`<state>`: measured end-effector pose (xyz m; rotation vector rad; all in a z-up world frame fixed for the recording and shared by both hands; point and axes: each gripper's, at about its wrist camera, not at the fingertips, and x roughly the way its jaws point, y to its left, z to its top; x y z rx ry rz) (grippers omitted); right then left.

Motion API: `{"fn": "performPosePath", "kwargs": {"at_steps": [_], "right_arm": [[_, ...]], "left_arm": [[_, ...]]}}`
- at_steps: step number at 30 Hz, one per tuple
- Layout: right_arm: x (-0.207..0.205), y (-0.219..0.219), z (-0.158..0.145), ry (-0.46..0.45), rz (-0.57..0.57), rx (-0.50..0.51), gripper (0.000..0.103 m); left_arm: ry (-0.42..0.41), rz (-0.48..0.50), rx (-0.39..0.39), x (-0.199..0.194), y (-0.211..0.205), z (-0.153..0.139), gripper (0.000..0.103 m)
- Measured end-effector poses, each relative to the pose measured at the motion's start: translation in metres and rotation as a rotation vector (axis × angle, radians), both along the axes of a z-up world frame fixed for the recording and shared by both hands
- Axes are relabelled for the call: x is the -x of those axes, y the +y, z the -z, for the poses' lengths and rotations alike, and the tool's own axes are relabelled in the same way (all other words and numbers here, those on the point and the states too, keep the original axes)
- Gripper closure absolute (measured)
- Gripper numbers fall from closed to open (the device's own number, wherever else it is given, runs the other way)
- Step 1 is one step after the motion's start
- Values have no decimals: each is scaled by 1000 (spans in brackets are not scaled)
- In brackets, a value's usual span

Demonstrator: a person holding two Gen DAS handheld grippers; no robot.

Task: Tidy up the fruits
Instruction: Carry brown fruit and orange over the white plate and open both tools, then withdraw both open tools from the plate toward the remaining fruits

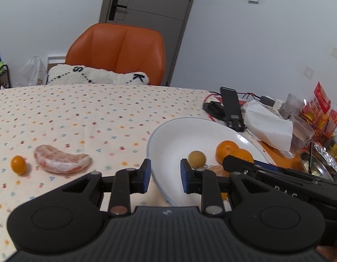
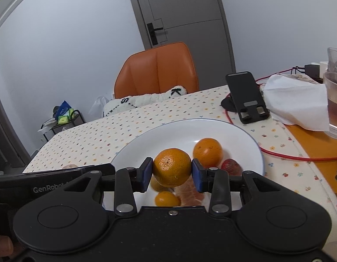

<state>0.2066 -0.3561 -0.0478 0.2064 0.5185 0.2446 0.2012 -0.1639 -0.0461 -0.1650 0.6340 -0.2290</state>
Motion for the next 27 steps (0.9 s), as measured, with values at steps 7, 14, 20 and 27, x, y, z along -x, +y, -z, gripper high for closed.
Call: {"fn": "performPosePath", "kwargs": {"at_steps": [7,14,20,27], "right_arm": [[-3,10,-4,-10,-21,-7,66],[-3,22,-6,-17,-36,-19,54],[5,28,-10,-29,-35,-25,48],[17,39,-16,-46,-72,-21,41]], "left_arm": [[13,-43,-3,5,21,-3,71],[6,-89,-6,12,42,-9,56],[3,-119,-30,24,55,-15,35],[-23,-154,-36,38,67,-22,21]]}}
